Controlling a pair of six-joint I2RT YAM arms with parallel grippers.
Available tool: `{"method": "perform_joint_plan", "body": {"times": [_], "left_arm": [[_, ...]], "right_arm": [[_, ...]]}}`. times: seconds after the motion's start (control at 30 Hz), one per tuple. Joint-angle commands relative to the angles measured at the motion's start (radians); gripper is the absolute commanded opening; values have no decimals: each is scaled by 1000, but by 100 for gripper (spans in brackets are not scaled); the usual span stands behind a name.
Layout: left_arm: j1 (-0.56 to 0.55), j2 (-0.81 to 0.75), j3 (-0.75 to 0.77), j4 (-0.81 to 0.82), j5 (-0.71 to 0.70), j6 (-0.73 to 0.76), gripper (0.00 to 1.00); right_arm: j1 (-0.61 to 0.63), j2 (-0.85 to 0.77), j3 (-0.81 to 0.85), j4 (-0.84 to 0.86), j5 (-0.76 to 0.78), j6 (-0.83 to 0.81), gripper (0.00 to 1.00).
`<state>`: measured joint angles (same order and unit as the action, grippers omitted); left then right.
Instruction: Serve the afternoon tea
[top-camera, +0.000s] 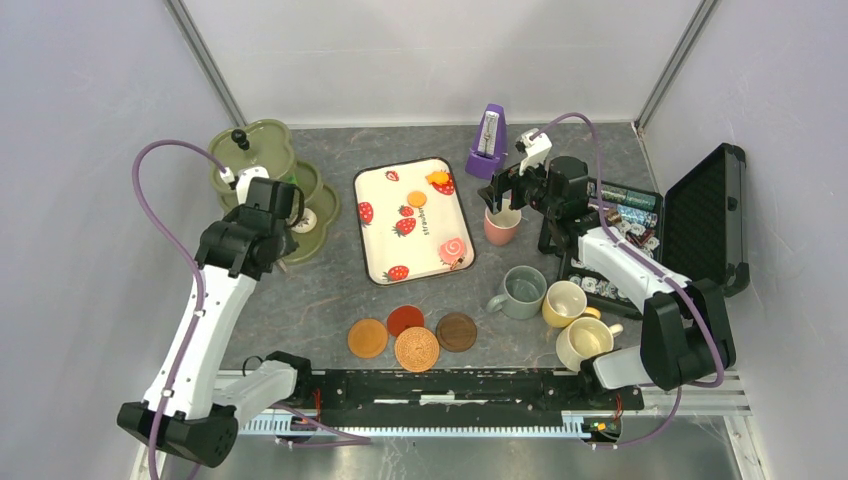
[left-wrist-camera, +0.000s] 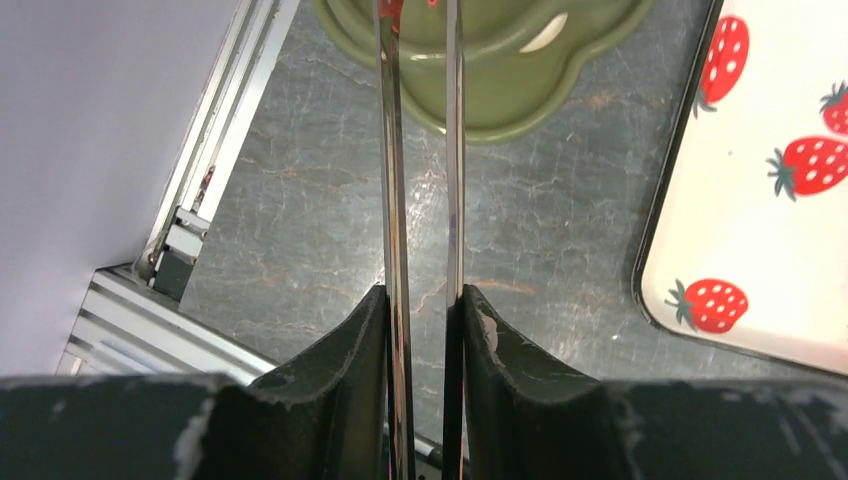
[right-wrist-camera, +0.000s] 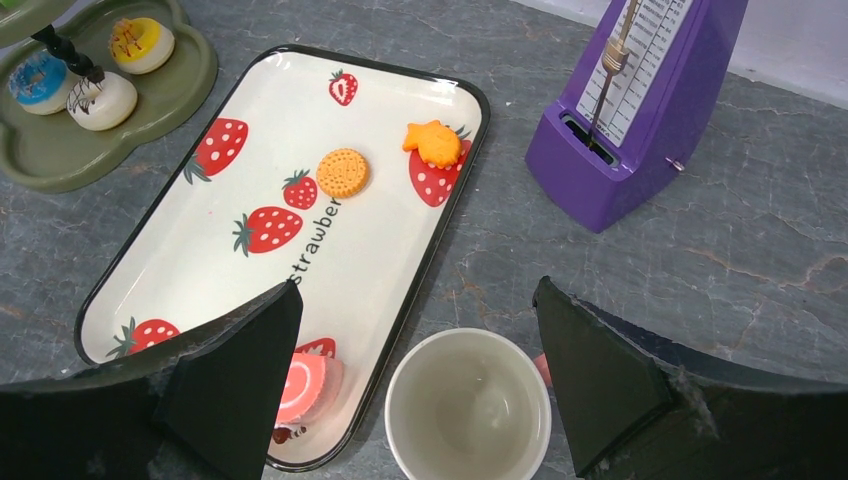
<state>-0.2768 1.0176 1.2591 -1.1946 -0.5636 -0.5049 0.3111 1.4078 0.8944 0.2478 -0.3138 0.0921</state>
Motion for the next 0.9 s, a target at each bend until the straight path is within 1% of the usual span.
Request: {"method": "perform_joint_plan", "body": {"times": [0.0,0.2,0.43,0.67,0.87], "left_arm": [[68,7,-1,160,34,90,33],[160,43,-27,240,88,119,32],[221,65,-44,304,101,142,33],[249,85,-64,325,126,166,33],[258,84,-76,327,129,169,37]], "right_arm": [[-4,2,43,26,-6,3,94],[-4,11,46,27,-10,4,94],[-4,21,49,30,-10,6,94],[-4,34,54,30,-15,10,94],[-4,36,54,38,-28,22,94]]}}
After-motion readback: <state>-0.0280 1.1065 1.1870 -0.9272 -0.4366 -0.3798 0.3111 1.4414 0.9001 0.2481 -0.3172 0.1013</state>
